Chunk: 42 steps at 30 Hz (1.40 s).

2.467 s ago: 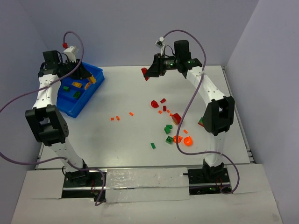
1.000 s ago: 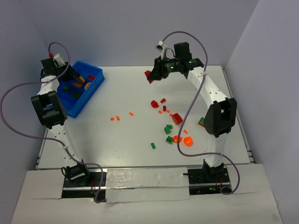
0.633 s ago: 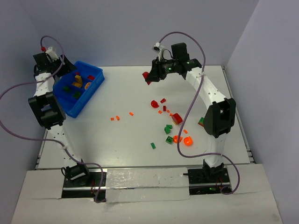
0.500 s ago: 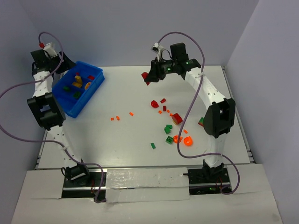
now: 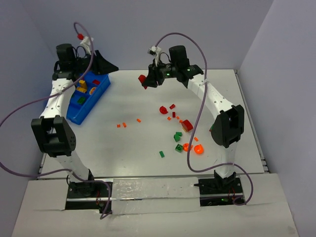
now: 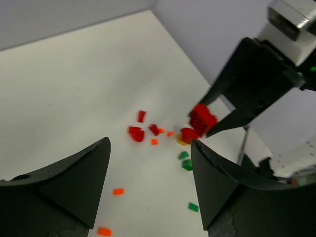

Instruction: Sort the legos into containers by color

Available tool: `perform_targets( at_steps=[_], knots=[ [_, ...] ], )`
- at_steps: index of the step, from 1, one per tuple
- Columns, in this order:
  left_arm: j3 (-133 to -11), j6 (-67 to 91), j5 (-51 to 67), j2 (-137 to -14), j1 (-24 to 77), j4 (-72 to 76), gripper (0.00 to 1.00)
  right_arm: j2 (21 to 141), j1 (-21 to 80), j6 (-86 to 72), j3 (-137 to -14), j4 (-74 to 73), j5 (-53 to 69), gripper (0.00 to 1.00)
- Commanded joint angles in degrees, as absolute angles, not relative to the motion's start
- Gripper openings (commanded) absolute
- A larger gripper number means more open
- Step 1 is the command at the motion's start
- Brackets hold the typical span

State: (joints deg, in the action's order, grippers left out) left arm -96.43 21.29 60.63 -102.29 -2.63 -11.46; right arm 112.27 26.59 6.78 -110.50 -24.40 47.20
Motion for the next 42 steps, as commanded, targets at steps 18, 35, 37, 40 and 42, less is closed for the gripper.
perform_targets(
  at_steps=[18,35,37,40,42],
  knots=[
    [-86.72,16.9,81.86,-94.2,4.32,6.39,0.77,111.84,29.0,0.21,-114.03,-17.91,64.35,0.0],
    [-86.47,22.09,82.67,-94.97,7.98,13.68,0.74,111.64,29.09,-4.54,-112.61,-14.97,65.69,0.0],
    [-86.54,22.56,82.76,-95.1,8.06,14.06,0.71,111.62,29.09,-4.25,-112.59,-15.2,65.45,0.0],
    [-86.84,22.99,82.97,-95.36,8.23,14.15,0.61,111.45,29.09,-3.78,-112.41,-15.56,65.13,0.0],
    [-87.1,23.59,83.19,-95.62,8.35,14.15,0.5,111.36,29.09,-3.56,-112.46,-15.69,64.6,0.0]
  ],
)
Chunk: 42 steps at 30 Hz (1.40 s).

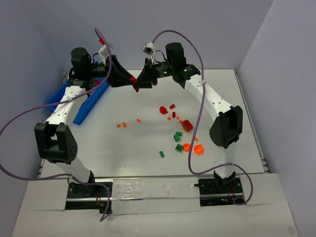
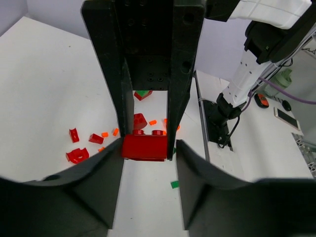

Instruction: Sort the legos into containers by color

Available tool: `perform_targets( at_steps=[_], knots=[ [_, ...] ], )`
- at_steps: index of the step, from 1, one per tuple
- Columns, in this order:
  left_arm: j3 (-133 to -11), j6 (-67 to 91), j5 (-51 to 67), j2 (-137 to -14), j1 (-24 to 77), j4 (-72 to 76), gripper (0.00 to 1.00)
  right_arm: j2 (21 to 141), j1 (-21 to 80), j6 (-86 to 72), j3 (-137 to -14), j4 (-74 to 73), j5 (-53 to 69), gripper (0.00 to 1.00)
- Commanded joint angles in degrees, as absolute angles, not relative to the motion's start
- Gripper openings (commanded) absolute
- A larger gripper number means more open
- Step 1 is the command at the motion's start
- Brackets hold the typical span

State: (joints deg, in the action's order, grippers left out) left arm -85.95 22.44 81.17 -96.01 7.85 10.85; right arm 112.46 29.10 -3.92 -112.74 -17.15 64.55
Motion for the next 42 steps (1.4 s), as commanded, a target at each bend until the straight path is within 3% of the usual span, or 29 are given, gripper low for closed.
perform_targets(
  at_steps=[1,7,9,11,14,16,23,29,32,37,42],
  knots=[
    [-87.21,23.9,83.26,-95.77,8.35,14.12,0.45,111.36,29.09,-3.49,-112.5,-15.7,64.4,0.0],
    [-87.36,24.05,84.0,-96.28,8.41,12.46,0.25,111.45,29.03,-3.25,-112.98,-15.64,63.55,0.0],
    [-87.74,23.52,83.91,-96.43,8.33,11.04,0.11,111.35,28.99,-3.26,-112.93,-15.76,63.17,0.08],
    [-88.33,22.65,83.36,-96.72,7.93,8.73,0.02,111.25,28.81,-3.47,-112.68,-16.26,62.64,0.44],
    [-89.82,19.83,80.19,-97.16,6.1,4.4,0.0,110.52,28.37,-3.36,-111.85,-17.39,60.56,0.83],
    [-91.27,17.97,76.36,-97.85,3.72,1.31,0.0,109.74,27.78,-2.01,-111.17,-18.56,59.25,0.95],
    [-102.51,5.69,56.28,-103.83,-6.01,-14.62,0.0,106.97,24.04,1.97,-106.71,-21.79,55.42,1.0],
    [-103.32,-2.99,25.72,-108.74,-9.71,-12.99,0.0,105.23,20.73,5.93,-104.34,-24.51,50.52,1.0],
    [-104.8,-4.59,17.84,-112.56,-10.66,-10.17,0.0,104.76,19.5,7.58,-103.52,-25.6,49.1,1.0],
    [-109.86,-4.75,10.02,-120.6,-11.68,-6.01,0.0,104.68,18.89,8.97,-102.57,-26.9,47.89,1.0],
    [-113.75,-4.13,9.4,-126.86,-11.6,-1.82,0.0,104.59,18.81,10.22,-102.13,-27.51,46.29,1.0]
  ],
)
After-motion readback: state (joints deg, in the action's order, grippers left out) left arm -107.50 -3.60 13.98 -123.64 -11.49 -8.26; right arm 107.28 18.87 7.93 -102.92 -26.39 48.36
